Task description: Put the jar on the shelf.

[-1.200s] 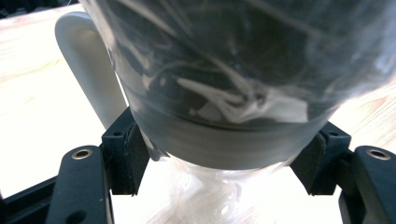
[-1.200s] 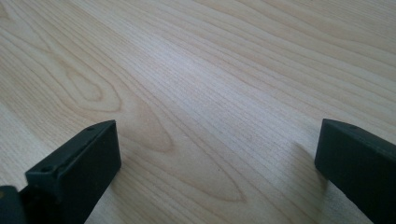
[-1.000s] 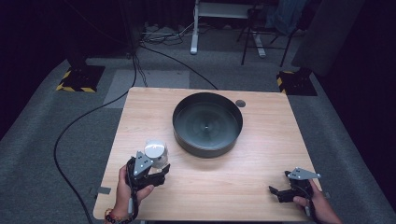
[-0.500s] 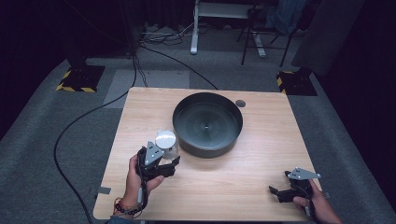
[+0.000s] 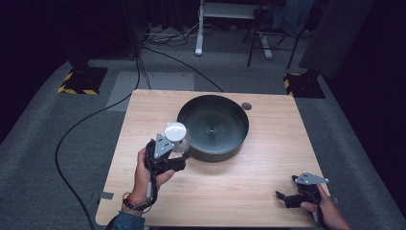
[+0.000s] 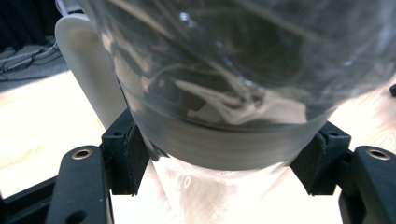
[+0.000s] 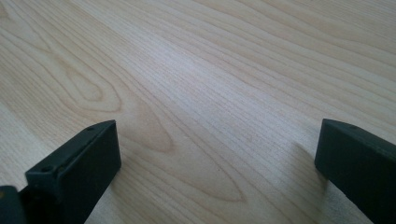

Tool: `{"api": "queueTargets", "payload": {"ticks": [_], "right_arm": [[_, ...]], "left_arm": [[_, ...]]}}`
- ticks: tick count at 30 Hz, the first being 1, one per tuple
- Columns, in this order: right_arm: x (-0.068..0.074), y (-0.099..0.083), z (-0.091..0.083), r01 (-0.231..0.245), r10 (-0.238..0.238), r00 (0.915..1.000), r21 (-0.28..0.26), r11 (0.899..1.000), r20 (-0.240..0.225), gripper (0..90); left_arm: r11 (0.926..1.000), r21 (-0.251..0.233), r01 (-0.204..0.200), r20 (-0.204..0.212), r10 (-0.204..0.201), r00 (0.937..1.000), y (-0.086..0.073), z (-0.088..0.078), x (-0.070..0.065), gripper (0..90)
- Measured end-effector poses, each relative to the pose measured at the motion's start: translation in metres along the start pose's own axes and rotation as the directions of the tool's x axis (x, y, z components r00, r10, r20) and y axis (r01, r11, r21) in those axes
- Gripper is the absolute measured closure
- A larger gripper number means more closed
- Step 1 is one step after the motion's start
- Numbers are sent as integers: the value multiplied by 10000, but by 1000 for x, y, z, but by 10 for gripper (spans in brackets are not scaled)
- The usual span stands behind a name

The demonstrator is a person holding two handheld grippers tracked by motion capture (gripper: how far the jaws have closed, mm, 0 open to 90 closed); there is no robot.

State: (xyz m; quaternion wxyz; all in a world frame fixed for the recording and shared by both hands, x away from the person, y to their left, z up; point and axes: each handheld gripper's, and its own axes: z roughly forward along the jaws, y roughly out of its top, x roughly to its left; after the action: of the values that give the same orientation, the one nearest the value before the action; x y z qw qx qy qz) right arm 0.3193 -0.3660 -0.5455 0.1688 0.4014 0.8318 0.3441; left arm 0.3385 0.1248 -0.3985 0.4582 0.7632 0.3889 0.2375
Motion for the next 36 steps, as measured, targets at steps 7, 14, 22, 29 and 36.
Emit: {"api": "queueTargets", "payload": {"ticks": [7, 14, 22, 29, 36], "right_arm": [[0, 0, 0, 0, 0, 10000, 0, 10000, -1, 2], [0, 0, 0, 5, -5, 10000, 0, 10000, -6, 2], [0, 0, 0, 8, -8, 10000, -1, 10000, -8, 2], [0, 0, 0, 18, -18, 10000, 0, 10000, -15, 2], [0, 0, 0, 22, -22, 10000, -1, 10000, -18, 2]], "left_arm": [[9999, -70, -136, 207, 138, 9997, 21, 10, -2, 303], [9992, -167, -363, 323, 368, 9988, 41, 23, -9, 303], [9984, -152, -547, 501, 554, 9972, 56, 56, -18, 303], [9979, -234, -601, 625, 615, 9961, 67, 75, -24, 303], [9973, -332, -661, 640, 681, 9956, 74, 94, -30, 303]]}}
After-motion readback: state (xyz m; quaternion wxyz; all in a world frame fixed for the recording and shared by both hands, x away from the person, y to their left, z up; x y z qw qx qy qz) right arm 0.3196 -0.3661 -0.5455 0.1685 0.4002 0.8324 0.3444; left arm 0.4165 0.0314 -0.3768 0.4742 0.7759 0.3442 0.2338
